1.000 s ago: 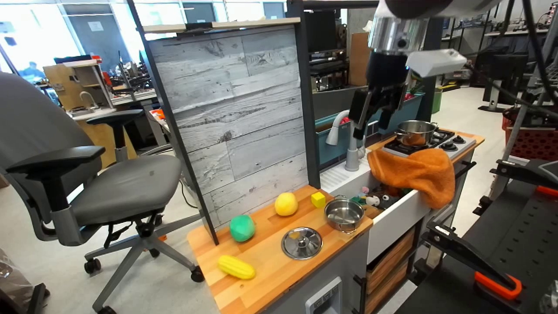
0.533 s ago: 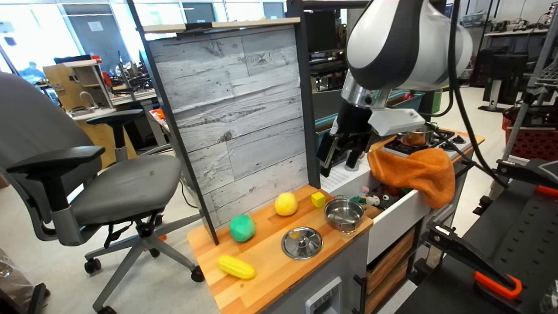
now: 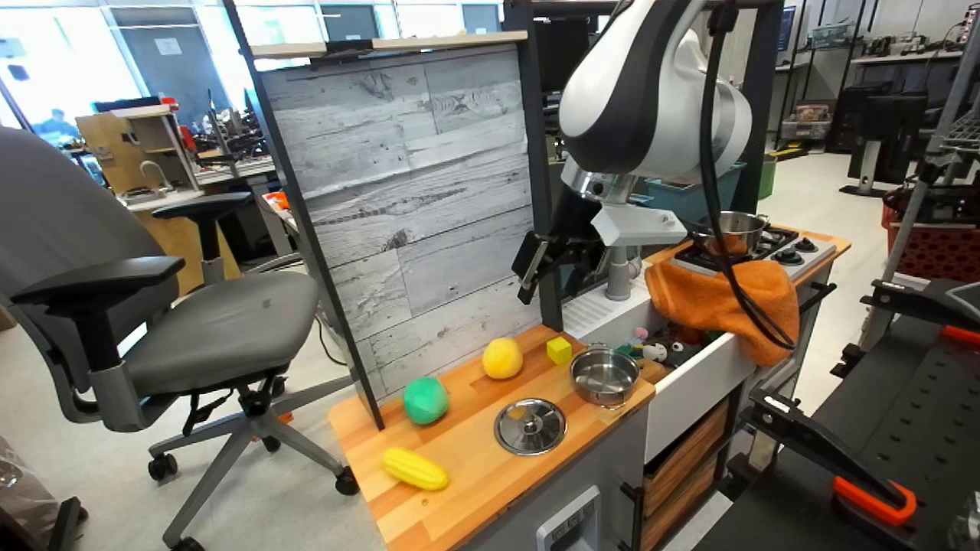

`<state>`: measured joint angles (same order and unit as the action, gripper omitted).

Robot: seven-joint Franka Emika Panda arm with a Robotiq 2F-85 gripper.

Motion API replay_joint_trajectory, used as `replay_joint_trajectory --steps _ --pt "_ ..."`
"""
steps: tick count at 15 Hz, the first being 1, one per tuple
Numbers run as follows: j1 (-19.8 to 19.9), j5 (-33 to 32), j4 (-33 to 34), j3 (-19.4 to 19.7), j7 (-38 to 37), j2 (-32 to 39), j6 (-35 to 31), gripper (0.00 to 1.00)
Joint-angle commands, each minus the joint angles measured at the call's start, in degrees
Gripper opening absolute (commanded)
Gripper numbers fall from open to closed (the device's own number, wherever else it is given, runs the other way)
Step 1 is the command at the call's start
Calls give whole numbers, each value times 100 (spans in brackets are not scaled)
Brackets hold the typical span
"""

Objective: Put the yellow cube inside the silver pot on the left

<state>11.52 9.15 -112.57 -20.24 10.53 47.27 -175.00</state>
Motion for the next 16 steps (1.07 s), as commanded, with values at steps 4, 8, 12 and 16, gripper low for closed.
replay_joint_trajectory --steps 4,8,12,16 --pt "-810 -198 916 845 -547 394 1044 100" --pt "-1137 -243 1263 1206 -708 593 1301 100" --pt "-1193 -256 1574 1401 -734 890 1376 100" --pt "-1219 -265 1885 1575 -814 1188 1530 100"
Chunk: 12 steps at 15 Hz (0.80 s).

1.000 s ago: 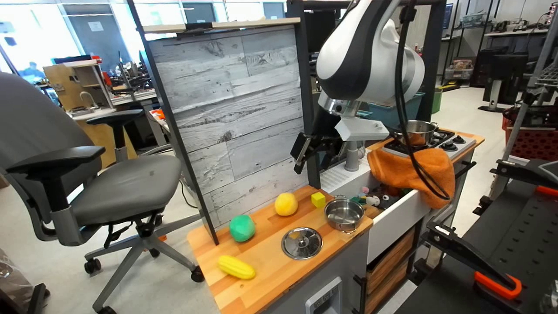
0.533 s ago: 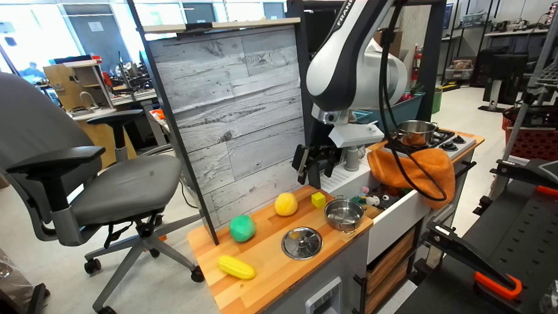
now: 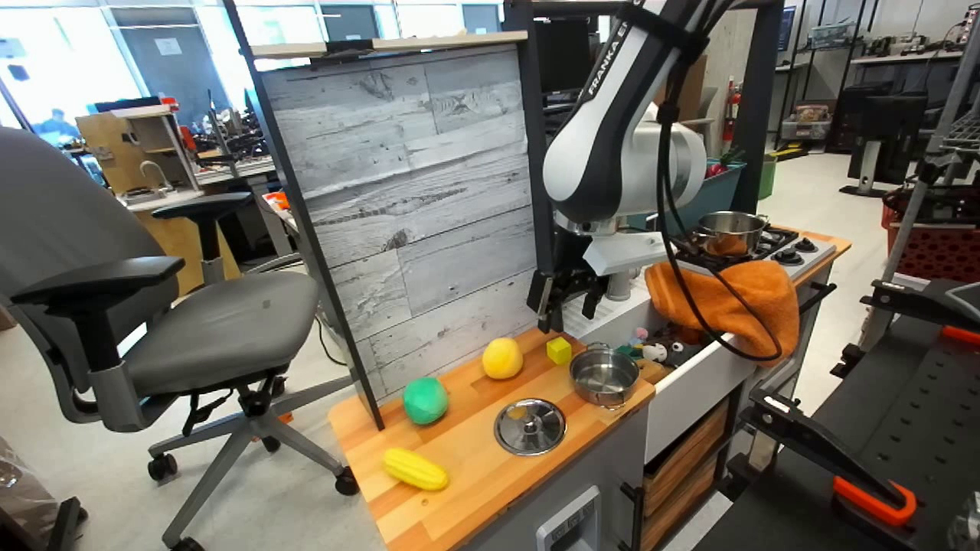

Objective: Put the yellow cube inside the silver pot on the left

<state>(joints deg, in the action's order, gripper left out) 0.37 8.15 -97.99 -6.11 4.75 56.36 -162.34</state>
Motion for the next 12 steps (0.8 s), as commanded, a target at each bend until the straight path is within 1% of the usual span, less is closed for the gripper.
replay_joint_trajectory --steps 1,2,3,12 --pt "-121 -175 487 186 -242 336 267 100" --pt "-111 -178 508 155 -196 397 84 100" --pt "-126 -194 546 162 -186 440 50 100" --pt "-286 -401 1011 267 -275 863 228 100"
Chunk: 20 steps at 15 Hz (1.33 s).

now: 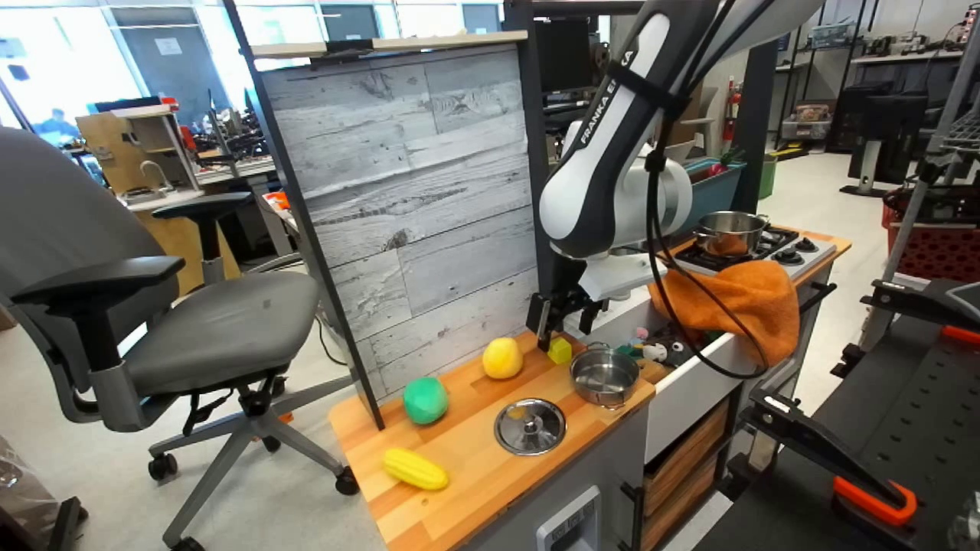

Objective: Put the yellow cube inside the silver pot on the left

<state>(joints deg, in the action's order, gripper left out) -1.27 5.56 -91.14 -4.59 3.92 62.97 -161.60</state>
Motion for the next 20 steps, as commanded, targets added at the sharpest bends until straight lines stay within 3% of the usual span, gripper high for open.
replay_joint_trajectory --steps 1,2,3,11,15,20 --pt "-138 -154 363 131 -203 241 148 100" --pt "-161 -172 400 151 -218 276 139 75" --pt "-162 -192 409 145 -210 298 106 72" --pt "-147 -266 381 158 -260 242 23 12" --pt "-90 -248 139 128 -238 56 -104 8" --pt "49 -258 -783 86 -123 -586 -641 8"
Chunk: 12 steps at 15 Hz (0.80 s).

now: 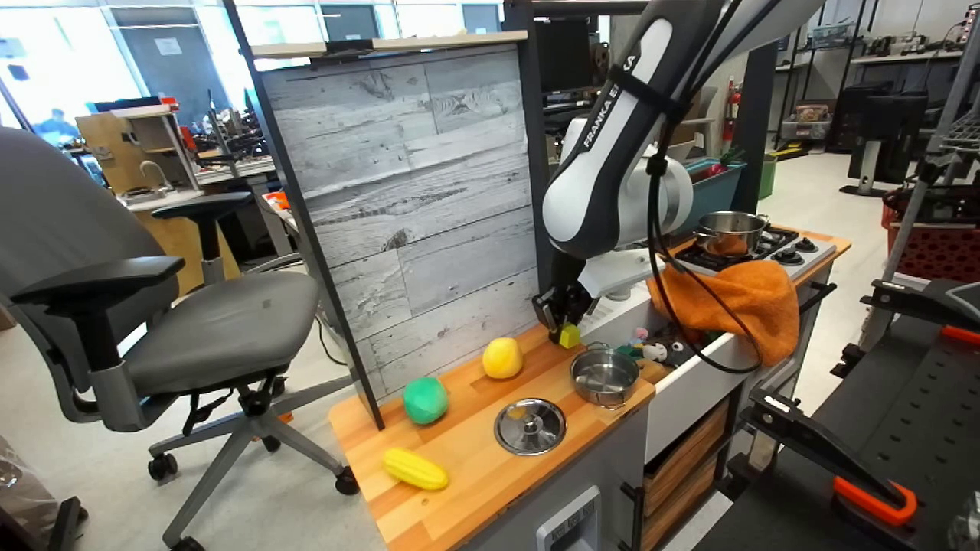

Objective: Put the yellow cube inside the silver pot on the left

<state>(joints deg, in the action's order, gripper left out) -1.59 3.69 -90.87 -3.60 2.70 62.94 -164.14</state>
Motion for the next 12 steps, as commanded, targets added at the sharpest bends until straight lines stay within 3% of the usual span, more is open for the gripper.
replay_joint_trajectory --steps 1,12 --pt "118 -82 -1113 -27 30 -768 -569 8" --pt "74 -386 -3626 51 62 -2022 -1987 8"
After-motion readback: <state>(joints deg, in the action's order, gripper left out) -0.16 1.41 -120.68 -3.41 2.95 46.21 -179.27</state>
